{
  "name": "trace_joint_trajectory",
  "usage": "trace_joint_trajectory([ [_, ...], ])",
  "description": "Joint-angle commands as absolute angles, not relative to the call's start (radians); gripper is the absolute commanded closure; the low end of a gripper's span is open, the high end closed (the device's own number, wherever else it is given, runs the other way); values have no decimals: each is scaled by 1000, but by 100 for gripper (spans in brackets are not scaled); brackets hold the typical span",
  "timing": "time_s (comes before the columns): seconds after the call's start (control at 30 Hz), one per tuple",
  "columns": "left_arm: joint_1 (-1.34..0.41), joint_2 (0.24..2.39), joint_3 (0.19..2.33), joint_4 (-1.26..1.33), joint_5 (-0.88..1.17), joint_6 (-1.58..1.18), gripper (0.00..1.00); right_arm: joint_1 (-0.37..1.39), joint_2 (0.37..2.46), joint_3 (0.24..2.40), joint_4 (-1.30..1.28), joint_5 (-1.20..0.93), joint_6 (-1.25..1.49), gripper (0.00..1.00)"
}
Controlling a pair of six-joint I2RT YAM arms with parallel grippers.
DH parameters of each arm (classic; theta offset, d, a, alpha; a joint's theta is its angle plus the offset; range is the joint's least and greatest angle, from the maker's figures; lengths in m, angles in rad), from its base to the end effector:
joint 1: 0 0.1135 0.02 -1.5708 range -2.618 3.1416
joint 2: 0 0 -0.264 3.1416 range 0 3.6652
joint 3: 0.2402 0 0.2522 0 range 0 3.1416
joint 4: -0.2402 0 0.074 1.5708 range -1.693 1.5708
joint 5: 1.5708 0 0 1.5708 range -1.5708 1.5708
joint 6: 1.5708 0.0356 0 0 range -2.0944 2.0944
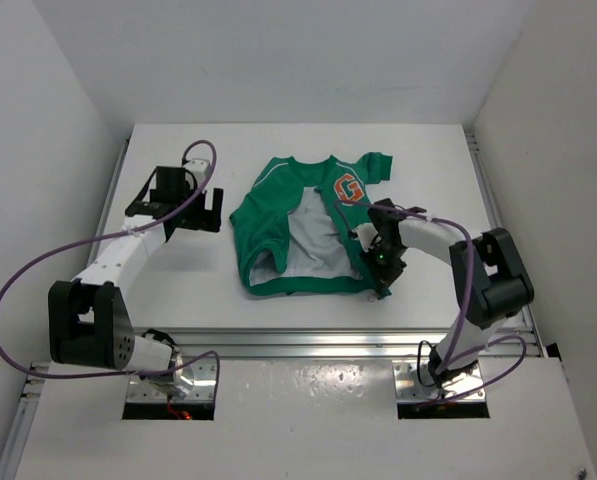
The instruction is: Zip up the jacket
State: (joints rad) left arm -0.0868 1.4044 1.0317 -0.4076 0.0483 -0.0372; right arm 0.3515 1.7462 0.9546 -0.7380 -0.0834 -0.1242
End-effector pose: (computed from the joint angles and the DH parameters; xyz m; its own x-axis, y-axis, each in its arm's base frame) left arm 0.3028 -0.0281 0.2635 -0.7048 0.0241 -0.7090 0.0946 0.9937 -0.0604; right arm 0.2669 0.1010 0.1319 -0.8879 -0.4571 -0.0512 -0.4599 0.8846 0.0775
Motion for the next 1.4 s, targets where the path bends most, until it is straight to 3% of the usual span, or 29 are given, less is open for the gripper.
trace_joint_trajectory([
  [0.0,-97,1332,1011,-379,101,-15,1,330,1604,930,-742,-291,-143,100],
  [0.17,-97,1263,933,-379,228,24,1,269,1463,911,-738,-611,-163,100],
  [0.37,-146,1241,911,-423,374,15,1,261,1471,979,-753,-716,-89,100],
  [0.57,-350,1259,962,-452,162,-30,1,258,1509,966,-712,-716,-22,100],
  [0.7,-452,1371,1102,-537,8,-46,1,259,1516,957,-693,-701,-6,100],
  [1.1,-617,1514,1223,-626,-41,-11,1,250,1528,956,-686,-677,14,100],
  [1.37,-758,1594,1282,-699,-196,66,1,244,1535,946,-678,-673,26,100],
])
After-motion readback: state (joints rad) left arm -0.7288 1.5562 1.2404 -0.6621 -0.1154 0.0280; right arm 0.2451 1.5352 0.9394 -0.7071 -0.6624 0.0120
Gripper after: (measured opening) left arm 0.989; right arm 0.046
